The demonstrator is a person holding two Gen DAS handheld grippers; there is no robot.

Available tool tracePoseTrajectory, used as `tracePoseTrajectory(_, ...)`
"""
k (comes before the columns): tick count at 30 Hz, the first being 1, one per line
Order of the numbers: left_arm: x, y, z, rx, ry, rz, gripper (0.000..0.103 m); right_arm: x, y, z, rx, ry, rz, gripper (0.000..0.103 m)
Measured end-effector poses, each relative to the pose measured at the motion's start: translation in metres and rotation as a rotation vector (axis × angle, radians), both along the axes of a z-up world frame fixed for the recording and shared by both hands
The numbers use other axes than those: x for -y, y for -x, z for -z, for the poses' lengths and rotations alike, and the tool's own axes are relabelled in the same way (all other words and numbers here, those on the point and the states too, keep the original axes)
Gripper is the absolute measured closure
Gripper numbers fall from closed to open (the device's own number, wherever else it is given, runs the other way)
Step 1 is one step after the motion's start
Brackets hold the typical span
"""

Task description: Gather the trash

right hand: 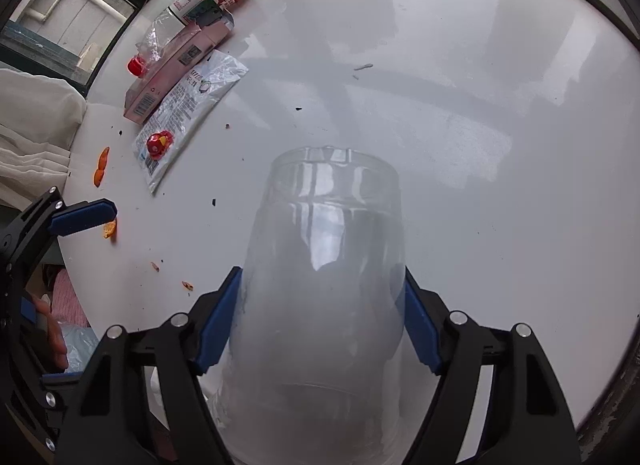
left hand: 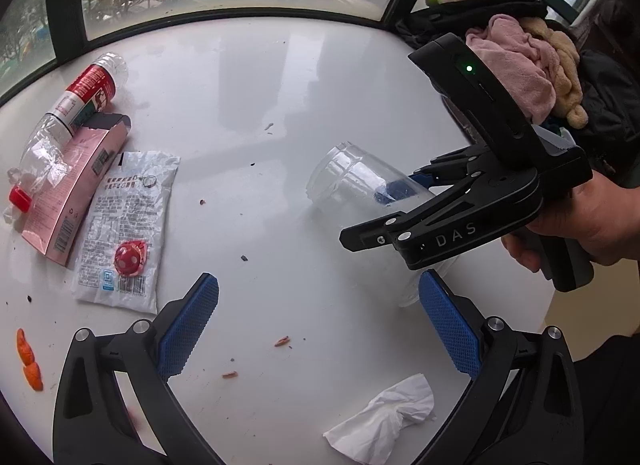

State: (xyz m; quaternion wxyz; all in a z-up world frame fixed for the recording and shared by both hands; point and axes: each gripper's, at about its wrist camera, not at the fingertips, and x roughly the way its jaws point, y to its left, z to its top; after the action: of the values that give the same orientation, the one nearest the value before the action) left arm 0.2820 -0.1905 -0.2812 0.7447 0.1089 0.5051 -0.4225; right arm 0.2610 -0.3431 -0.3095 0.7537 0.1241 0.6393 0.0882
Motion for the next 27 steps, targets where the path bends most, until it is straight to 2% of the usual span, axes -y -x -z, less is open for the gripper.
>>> tracePoseTrajectory(7, -0.019, -0.003, -0.003, 0.006, -0.010, -0.070, 0.006, 0.003, -0.006, -0.012, 0.034, -0.026, 0.007, 0.033)
tracePoseTrajectory(17, -0.058, -0.027, -0.002, 0.032, -0.046, -0.195, 0.006, -0.013, -0.023, -0.028, 0.104, -0.062, -0.051, 0.033)
tracePoseTrajectory(26, -0.064, -0.062, 0.019, 0.100, -0.086, -0.227, 0.006, -0.028, -0.044, -0.027, 0.163, -0.080, -0.102, 0.033)
tracePoseTrajectory(27, -0.064, -0.066, 0.023, 0.101, -0.087, -0.227, 0.009, -0.028, -0.046, -0.026, 0.164, -0.082, -0.103, 0.033)
